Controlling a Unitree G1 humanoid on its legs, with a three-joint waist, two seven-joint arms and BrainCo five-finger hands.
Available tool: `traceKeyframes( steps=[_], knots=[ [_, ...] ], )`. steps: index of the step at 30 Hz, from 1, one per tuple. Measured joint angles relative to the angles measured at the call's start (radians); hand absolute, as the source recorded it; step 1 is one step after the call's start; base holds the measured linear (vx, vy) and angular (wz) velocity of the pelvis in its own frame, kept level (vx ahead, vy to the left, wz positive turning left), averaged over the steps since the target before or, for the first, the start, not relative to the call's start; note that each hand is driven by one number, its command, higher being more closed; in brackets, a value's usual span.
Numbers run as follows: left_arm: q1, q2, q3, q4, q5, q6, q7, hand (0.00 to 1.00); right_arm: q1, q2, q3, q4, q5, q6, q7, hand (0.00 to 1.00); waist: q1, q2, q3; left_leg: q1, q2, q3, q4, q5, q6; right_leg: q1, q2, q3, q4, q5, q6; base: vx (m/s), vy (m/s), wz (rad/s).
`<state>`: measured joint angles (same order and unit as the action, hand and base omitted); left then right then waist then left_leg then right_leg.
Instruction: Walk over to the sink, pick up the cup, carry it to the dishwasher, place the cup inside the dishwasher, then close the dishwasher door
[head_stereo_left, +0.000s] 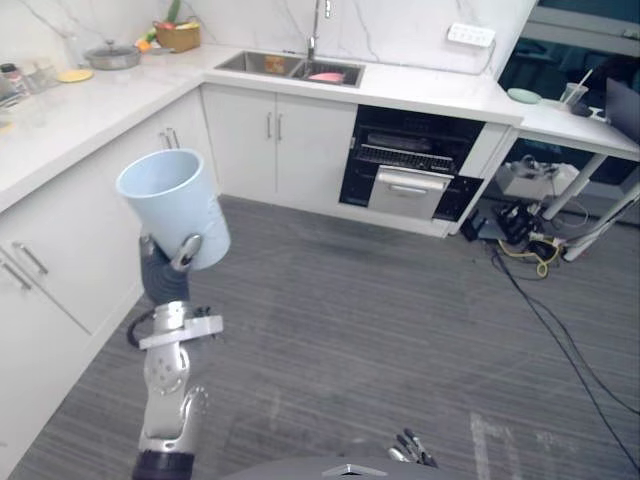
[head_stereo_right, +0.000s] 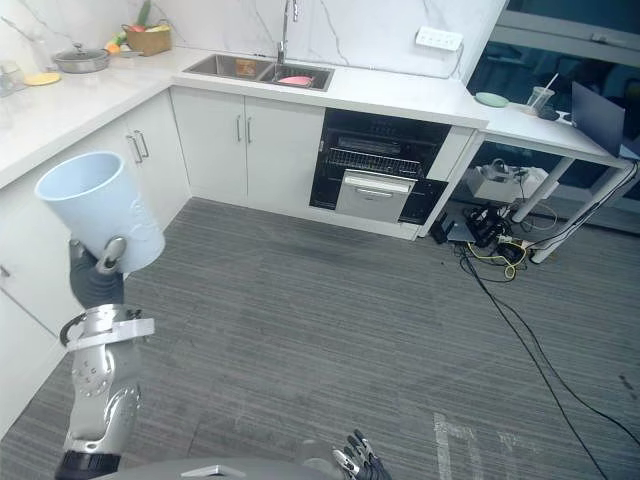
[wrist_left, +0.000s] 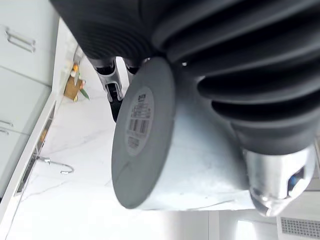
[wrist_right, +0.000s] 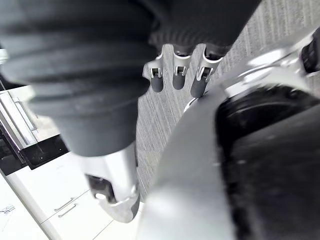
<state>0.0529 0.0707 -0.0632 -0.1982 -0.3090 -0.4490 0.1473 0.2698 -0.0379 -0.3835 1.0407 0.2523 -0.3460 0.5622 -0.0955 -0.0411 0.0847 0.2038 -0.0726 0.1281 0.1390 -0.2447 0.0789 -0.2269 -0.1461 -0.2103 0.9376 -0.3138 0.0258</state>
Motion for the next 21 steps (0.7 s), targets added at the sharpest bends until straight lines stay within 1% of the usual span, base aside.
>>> traceKeyframes(
  steps=[1,2,3,4,5,6,7,8,9,10,11,12,13,14,15,16,17,18,19,20,21],
  knots=[
    [-0.022,-0.004,-0.001,0.014,0.0,0.003,0.0,1.0,0.0,0.005,-0.007,-0.003,0.001,-0.001,-0.001,0.0,-0.015,0.011,0.005,0.022,0.01,-0.011,-0.017,-0.004,-0.007,-0.04,0.02,-0.021,-0.095,-0.008,-0.008,0.59,-0.12,0.5],
    [-0.045,-0.016,-0.002,0.031,0.0,0.014,0.002,1.0,-0.004,0.014,-0.011,-0.01,0.011,-0.001,-0.004,0.0,-0.032,0.033,0.005,0.033,0.04,-0.023,-0.02,-0.018,-0.026,-0.089,0.054,-0.025,-0.268,0.014,-0.017,0.5,-0.117,0.51],
    [-0.06,-0.024,-0.007,0.038,-0.001,0.017,0.002,1.0,-0.005,0.022,-0.011,-0.028,0.018,0.0,-0.006,0.0,-0.034,0.054,0.017,0.052,0.07,-0.022,-0.02,-0.033,-0.046,-0.114,0.079,-0.014,-0.388,0.063,-0.016,0.52,-0.147,0.49],
    [-0.063,-0.031,-0.011,0.036,-0.001,0.017,0.002,1.0,0.004,0.026,-0.01,-0.051,0.019,0.001,-0.004,0.0,-0.034,0.071,0.029,0.076,0.1,-0.017,-0.016,-0.051,-0.075,-0.124,0.106,0.012,-0.52,0.141,-0.017,0.56,-0.192,0.35],
    [-0.056,-0.037,-0.009,0.032,-0.003,0.016,0.004,1.0,0.028,0.022,0.022,-0.068,0.019,0.002,-0.011,0.0,-0.033,0.067,0.027,0.1,0.123,-0.005,0.004,-0.075,-0.114,-0.116,0.129,0.066,-0.695,0.255,-0.017,0.57,-0.211,0.21],
    [-0.045,-0.035,-0.007,0.024,-0.003,0.015,0.008,1.0,0.048,0.02,0.047,-0.082,0.017,0.004,-0.015,0.0,-0.027,0.047,0.02,0.127,0.126,0.011,0.031,-0.103,-0.146,-0.109,0.125,0.101,-0.771,0.318,-0.027,0.62,-0.258,0.14],
    [-0.024,-0.031,-0.005,0.016,-0.003,0.006,0.017,1.0,0.06,0.021,0.075,-0.086,0.017,0.009,-0.017,0.0,-0.018,0.014,0.013,0.177,0.134,0.02,0.07,-0.146,-0.17,-0.086,0.112,0.109,-0.767,0.496,-0.054,0.64,-0.284,0.05],
    [-0.016,-0.043,-0.005,0.027,-0.003,0.0,0.021,1.0,0.054,0.01,0.079,-0.082,0.016,0.018,-0.018,0.0,-0.015,0.039,0.016,0.19,0.159,0.024,0.094,-0.162,-0.173,-0.085,0.132,0.097,-0.726,0.509,-0.049,0.63,-0.283,0.0],
    [-0.006,-0.056,-0.01,0.035,-0.004,-0.001,0.024,1.0,0.039,-0.01,0.088,-0.082,0.011,0.028,-0.009,0.0,-0.012,0.073,0.017,0.179,0.196,0.023,0.128,-0.178,-0.162,-0.083,0.163,0.096,-0.696,0.476,-0.063,0.51,-0.251,0.07],
    [-0.01,-0.059,-0.018,0.036,-0.004,-0.004,0.017,1.0,0.031,-0.022,0.102,-0.09,-0.014,0.029,0.0,0.0,-0.013,0.075,0.025,0.145,0.2,0.01,0.136,-0.182,-0.15,-0.085,0.164,0.09,-0.674,0.453,-0.071,0.35,-0.23,0.12],
    [-0.015,-0.061,-0.016,0.036,-0.004,-0.021,0.005,1.0,0.022,-0.019,0.108,-0.093,-0.021,0.047,0.0,0.0,-0.006,0.062,0.031,0.104,0.193,0.008,0.129,-0.166,-0.139,-0.079,0.161,0.081,-0.64,0.414,-0.076,0.29,-0.224,0.16],
    [-0.014,-0.062,-0.013,0.035,-0.004,-0.029,0.003,1.0,0.023,-0.019,0.108,-0.094,-0.021,0.051,-0.002,0.0,-0.003,0.061,0.033,0.094,0.192,0.008,0.116,-0.147,-0.137,-0.077,0.163,0.073,-0.608,0.386,-0.077,0.27,-0.26,-0.04],
    [-0.003,-0.066,-0.01,0.033,-0.004,-0.05,0.001,1.0,0.023,-0.019,0.112,-0.099,-0.02,0.072,-0.005,0.0,0.005,0.054,0.031,0.116,0.196,0.011,0.142,-0.138,-0.138,-0.079,0.172,0.077,-0.519,0.311,-0.077,0.26,-0.254,-0.16],
    [0.014,-0.07,0.0,0.017,-0.007,-0.07,0.001,1.0,0.024,-0.025,0.14,-0.105,-0.018,0.089,-0.005,0.0,0.002,0.044,0.018,0.128,0.195,0.003,0.191,-0.136,-0.133,-0.087,0.183,0.073,-0.459,0.232,-0.075,0.25,-0.245,-0.3],
    [0.026,-0.072,-0.001,0.003,-0.014,-0.082,0.001,1.0,0.023,-0.033,0.156,-0.109,-0.019,0.099,-0.006,0.0,0.006,0.049,0.017,0.111,0.207,0.006,0.266,-0.124,-0.101,-0.07,0.194,0.067,-0.458,0.214,-0.078,0.15,-0.156,-0.28],
    [0.033,-0.072,-0.003,-0.006,-0.016,-0.086,0.001,1.0,0.024,-0.036,0.159,-0.113,-0.019,0.106,-0.004,0.0,0.013,0.053,0.016,0.079,0.223,0.006,0.339,-0.106,-0.07,-0.051,0.2,0.057,-0.481,0.206,-0.067,0.1,-0.095,-0.26],
    [0.039,-0.084,-0.013,-0.022,-0.023,-0.086,-0.001,1.0,0.025,-0.05,0.154,-0.132,-0.019,0.11,-0.004,0.0,0.023,0.083,0.011,0.012,0.277,0.0,0.482,-0.068,-0.031,-0.03,0.206,0.04,-0.442,0.168,-0.064,0.36,-0.094,0.01],
    [0.048,-0.098,-0.021,-0.05,-0.024,-0.086,-0.007,1.0,0.058,-0.048,0.146,-0.159,-0.012,0.113,-0.005,0.0,0.028,0.074,0.014,-0.094,0.3,-0.019,0.695,0.041,-0.015,-0.002,0.189,0.045,-0.343,0.095,-0.054,0.57,-0.118,0.13],
    [0.071,-0.119,-0.019,-0.065,-0.023,-0.095,-0.011,1.0,0.071,-0.05,0.145,-0.162,-0.008,0.116,-0.006,0.0,0.038,0.068,0.021,-0.178,0.343,-0.031,0.892,0.205,-0.035,0.078,0.209,0.062,-0.39,0.014,-0.077,0.58,-0.089,0.18],
    [0.088,-0.126,-0.019,-0.067,-0.026,-0.094,-0.006,1.0,0.072,-0.06,0.144,-0.164,0.0,0.115,-0.007,0.0,0.04,0.094,0.025,-0.227,0.366,-0.053,0.981,0.221,-0.042,0.108,0.232,0.061,-0.417,0.01,-0.086,0.44,-0.063,-0.03],
    [0.111,-0.131,-0.015,-0.066,-0.026,-0.089,-0.01,1.0,0.069,-0.076,0.146,-0.167,0.007,0.111,0.0,0.0,0.044,0.125,0.024,-0.325,0.377,-0.061,1.091,0.175,-0.05,0.156,0.257,0.062,-0.457,0.007,-0.101,0.29,-0.025,-0.05]
  ],
)
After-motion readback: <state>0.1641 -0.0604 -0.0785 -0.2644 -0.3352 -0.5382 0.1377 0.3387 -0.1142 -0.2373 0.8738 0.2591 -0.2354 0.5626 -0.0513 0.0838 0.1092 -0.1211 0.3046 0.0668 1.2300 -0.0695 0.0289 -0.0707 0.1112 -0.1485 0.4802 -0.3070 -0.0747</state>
